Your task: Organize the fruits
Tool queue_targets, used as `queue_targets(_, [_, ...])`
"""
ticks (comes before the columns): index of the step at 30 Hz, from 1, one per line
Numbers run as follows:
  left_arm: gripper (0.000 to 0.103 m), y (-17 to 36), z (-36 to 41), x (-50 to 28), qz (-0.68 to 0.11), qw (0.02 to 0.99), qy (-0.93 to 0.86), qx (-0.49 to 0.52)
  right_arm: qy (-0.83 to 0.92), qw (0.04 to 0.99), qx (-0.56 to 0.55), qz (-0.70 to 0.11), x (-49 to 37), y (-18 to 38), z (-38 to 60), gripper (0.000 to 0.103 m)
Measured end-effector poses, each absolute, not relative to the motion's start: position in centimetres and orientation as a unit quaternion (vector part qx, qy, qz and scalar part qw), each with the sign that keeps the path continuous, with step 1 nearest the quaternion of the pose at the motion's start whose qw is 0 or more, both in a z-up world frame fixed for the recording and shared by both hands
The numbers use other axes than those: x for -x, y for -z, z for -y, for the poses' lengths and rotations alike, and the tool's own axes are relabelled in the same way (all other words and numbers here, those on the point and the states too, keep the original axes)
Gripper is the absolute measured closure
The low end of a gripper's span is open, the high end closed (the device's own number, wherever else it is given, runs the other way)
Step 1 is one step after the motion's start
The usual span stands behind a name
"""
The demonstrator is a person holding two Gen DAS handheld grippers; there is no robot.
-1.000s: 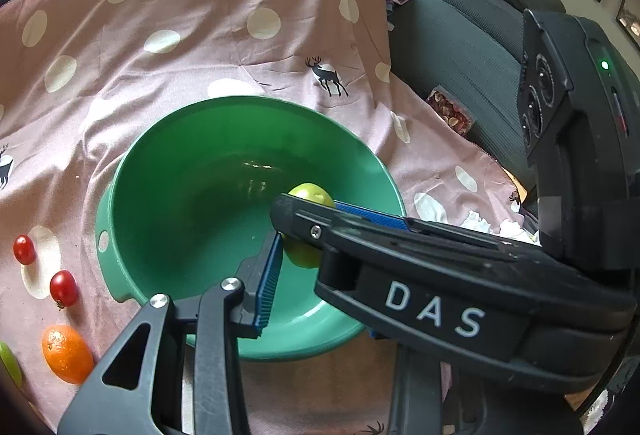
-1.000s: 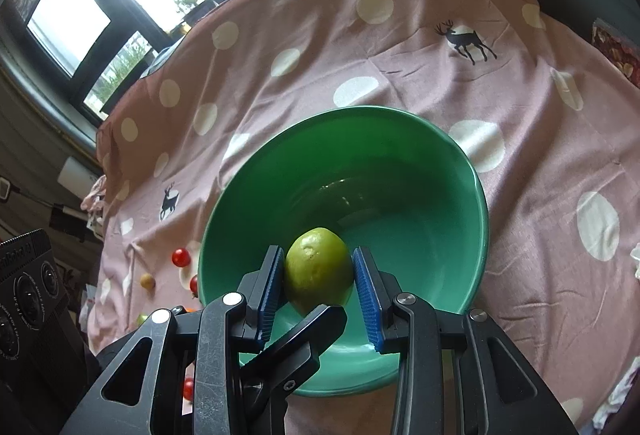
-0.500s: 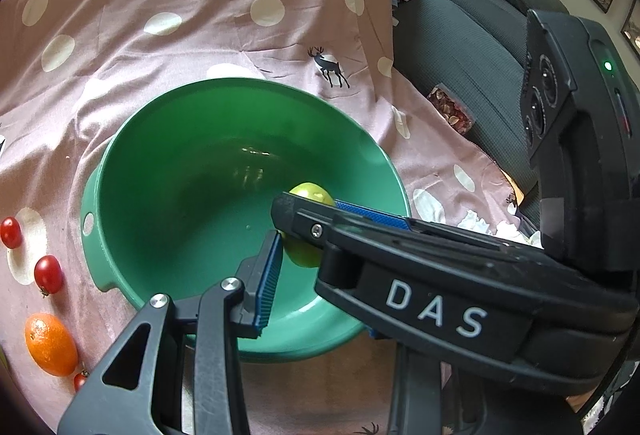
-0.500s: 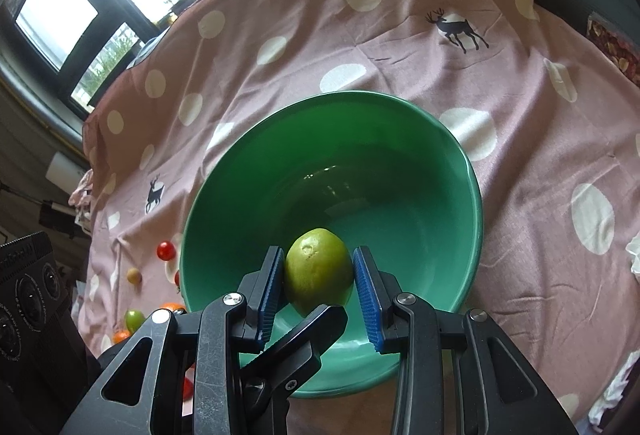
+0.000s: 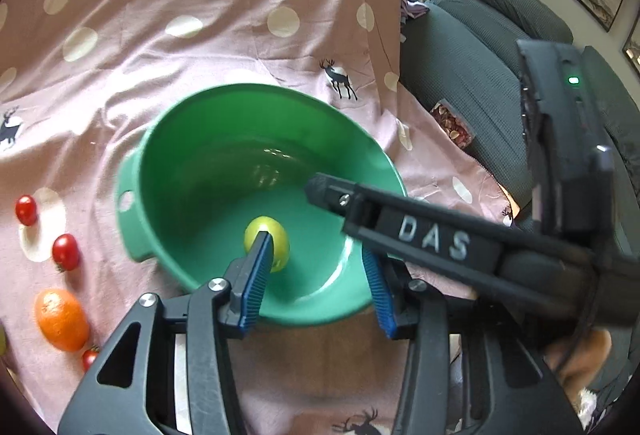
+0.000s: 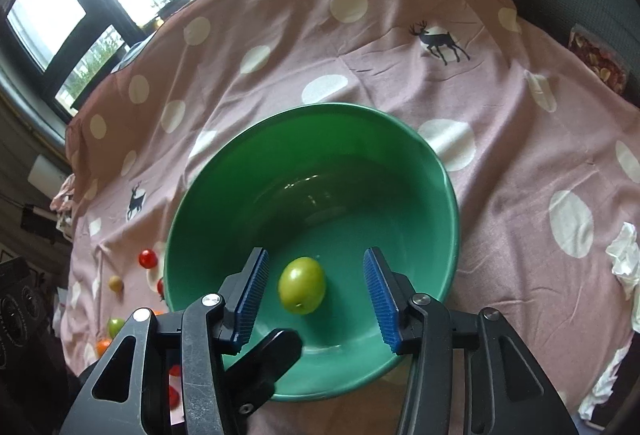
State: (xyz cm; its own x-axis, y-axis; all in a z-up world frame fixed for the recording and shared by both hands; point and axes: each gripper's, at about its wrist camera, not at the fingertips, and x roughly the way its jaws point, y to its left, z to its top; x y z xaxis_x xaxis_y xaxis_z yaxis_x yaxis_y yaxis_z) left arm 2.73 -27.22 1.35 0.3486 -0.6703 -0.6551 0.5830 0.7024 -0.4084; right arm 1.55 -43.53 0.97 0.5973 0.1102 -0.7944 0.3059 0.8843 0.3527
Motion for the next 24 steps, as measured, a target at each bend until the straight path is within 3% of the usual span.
queue_targets(10, [0.037, -4.6, 18.1, -0.6, -0.378, 0.869, 0.308, 0.082, 0.034, 0.884, -0.232, -0.404, -0.7, -3.3, 42.1, 0.046])
queue_targets(17, [0.03, -5.4, 10.0, -0.3, -0.366, 0.9, 0.215, 0.1, 0.017, 0.892, -0.221, -0.393, -0.8, -4.2, 40.2, 0.045])
queue_targets(24, [0.03, -4.0, 2.3, -1.6, -0.375, 0.909, 0.13, 0.128, -0.002, 0.896, -0.211, -0.391, -1.1, -4.6, 38.0, 0.044])
